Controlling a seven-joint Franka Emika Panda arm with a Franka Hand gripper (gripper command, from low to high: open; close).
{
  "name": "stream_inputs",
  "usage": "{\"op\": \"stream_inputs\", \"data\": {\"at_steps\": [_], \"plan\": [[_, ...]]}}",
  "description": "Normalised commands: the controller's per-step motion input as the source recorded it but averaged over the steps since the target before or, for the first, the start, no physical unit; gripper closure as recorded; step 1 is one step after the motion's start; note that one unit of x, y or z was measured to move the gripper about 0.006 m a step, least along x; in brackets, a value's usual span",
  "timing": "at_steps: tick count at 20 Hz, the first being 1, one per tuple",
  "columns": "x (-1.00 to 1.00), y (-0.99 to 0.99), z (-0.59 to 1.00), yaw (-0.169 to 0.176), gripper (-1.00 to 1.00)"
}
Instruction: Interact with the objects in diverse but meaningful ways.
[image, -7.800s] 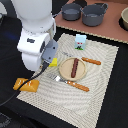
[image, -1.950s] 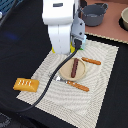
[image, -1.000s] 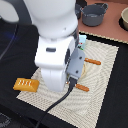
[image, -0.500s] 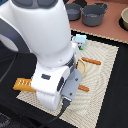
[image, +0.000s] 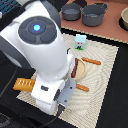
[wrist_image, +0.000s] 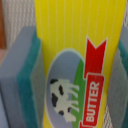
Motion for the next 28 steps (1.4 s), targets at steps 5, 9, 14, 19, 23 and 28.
{"op": "stream_inputs", "data": {"at_steps": [5,9,14,19,23,28], "plan": [[0.19,-0.01,1.0,-0.04,-1.0],[0.11,0.44,1.0,-0.035,-1.0],[0.19,0.79,0.97,-0.101,-1.0],[0.17,0.71,0.43,-0.156,-1.0],[0.21,0.56,0.11,-0.181,-1.0],[0.47,0.53,-0.07,-0.133,-1.0]]}}
